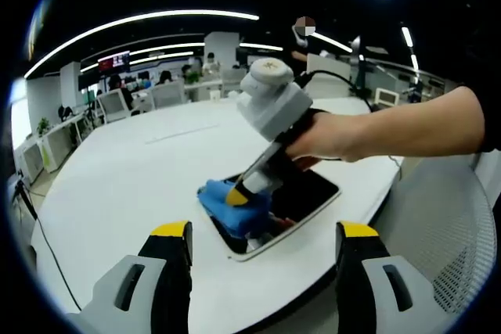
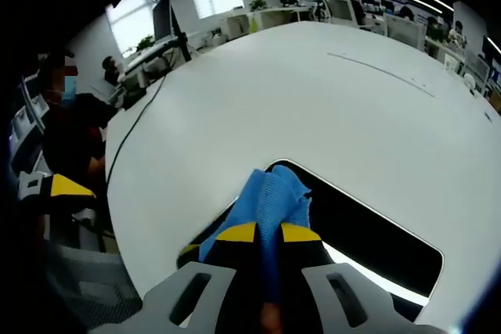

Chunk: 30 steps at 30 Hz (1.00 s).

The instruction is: Wipe the mirror surface with the cleaning cloth until all visible marks leave the cleaned area.

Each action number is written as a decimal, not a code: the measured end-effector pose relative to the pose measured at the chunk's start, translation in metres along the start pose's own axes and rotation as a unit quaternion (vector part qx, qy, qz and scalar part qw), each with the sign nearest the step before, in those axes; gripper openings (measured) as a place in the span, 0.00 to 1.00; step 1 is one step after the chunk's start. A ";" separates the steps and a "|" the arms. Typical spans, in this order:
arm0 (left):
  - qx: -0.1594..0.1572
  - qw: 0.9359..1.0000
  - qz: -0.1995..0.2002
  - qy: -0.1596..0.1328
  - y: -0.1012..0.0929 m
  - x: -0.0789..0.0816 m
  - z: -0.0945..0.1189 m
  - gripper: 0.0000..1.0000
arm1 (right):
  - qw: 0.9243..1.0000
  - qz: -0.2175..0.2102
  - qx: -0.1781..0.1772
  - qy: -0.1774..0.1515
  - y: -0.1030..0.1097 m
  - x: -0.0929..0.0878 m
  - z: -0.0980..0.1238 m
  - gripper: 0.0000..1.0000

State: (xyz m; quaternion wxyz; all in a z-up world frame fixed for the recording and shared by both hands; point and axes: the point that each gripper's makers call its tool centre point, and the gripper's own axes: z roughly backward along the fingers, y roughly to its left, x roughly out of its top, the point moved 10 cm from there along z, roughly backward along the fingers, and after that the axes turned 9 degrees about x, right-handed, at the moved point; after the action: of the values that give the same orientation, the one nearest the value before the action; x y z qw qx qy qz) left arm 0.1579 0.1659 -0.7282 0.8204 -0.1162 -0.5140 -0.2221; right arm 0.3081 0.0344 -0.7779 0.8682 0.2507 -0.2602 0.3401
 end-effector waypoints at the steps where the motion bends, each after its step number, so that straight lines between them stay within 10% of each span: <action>1: 0.000 1.000 0.001 0.000 0.000 0.000 0.000 0.74 | 1.000 -0.001 0.000 0.000 0.000 0.000 0.000 0.04; 30: -0.003 1.000 0.002 0.006 -0.001 0.001 -0.001 0.72 | 1.000 -0.004 -0.010 -0.001 -0.012 -0.008 0.006 0.04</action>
State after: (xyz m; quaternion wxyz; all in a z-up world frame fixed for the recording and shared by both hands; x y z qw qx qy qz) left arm 0.1583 0.1648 -0.7281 0.8236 -0.1180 -0.5080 -0.2227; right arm 0.3093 0.0192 -0.7815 0.8718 0.2431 -0.2639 0.3334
